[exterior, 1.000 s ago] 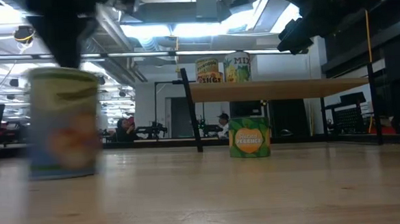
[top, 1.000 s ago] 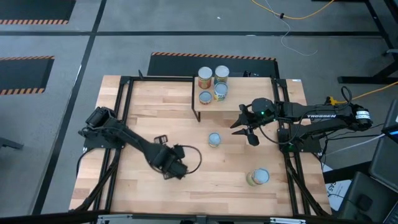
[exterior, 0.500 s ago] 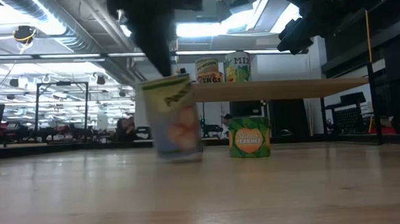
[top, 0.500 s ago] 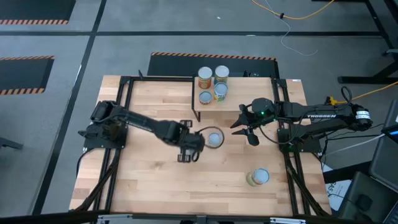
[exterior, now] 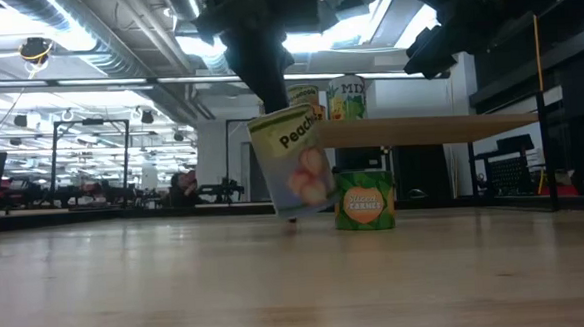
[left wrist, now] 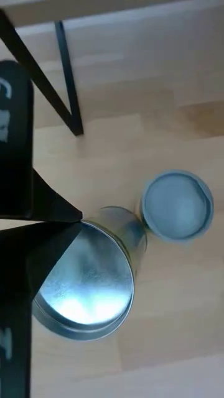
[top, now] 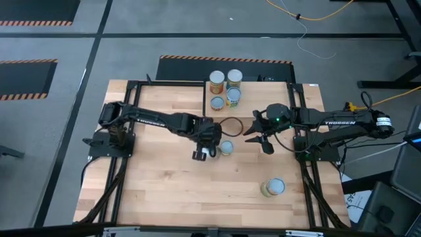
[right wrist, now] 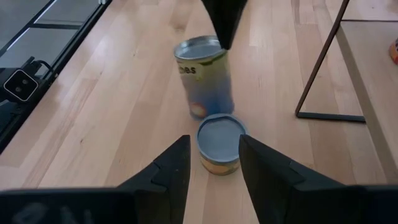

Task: Pick and place cans onto a shelf
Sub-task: Put the blue canned peaches on the shelf

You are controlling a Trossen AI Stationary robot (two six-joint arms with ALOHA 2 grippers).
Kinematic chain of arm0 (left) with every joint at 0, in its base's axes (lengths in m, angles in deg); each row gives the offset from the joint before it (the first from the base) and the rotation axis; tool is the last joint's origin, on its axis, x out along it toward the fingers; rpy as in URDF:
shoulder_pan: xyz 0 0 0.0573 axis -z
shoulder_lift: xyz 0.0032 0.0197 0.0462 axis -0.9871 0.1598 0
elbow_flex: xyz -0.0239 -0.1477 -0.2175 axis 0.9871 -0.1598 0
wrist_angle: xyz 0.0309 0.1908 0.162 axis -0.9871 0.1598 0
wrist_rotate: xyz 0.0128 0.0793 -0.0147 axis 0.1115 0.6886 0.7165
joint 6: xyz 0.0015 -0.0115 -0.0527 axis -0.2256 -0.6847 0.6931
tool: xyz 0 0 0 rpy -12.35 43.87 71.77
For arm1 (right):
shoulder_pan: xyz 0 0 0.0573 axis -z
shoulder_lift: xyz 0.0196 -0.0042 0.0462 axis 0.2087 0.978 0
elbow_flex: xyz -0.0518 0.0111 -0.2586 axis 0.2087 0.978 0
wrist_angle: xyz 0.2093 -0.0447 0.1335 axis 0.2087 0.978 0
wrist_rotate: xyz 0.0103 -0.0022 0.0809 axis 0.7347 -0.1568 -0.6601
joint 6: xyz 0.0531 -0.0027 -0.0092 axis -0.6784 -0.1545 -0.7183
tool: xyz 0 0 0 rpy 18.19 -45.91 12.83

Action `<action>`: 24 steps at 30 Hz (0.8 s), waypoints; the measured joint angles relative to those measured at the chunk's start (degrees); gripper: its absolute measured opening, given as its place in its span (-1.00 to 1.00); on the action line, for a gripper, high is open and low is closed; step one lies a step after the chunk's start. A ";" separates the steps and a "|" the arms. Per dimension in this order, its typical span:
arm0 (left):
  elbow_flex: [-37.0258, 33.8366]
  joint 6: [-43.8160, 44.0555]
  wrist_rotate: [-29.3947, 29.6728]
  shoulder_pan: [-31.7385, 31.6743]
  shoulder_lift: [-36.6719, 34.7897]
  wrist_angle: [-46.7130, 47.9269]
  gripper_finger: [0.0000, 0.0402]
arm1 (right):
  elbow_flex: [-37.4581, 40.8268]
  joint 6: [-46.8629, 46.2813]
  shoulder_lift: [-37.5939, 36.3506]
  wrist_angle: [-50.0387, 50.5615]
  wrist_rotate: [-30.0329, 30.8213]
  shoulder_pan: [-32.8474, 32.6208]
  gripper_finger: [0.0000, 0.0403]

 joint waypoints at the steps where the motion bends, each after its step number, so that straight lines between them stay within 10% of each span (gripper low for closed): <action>1: 0.00 -0.21 -0.06 -0.36 0.00 0.10 -1.00 | 0.00 0.02 0.00 -0.24 0.00 0.01 -0.30; 24: 0.07 -1.42 -2.53 -2.41 1.49 1.25 -1.00 | 0.00 0.02 0.00 -0.93 0.00 0.01 -0.30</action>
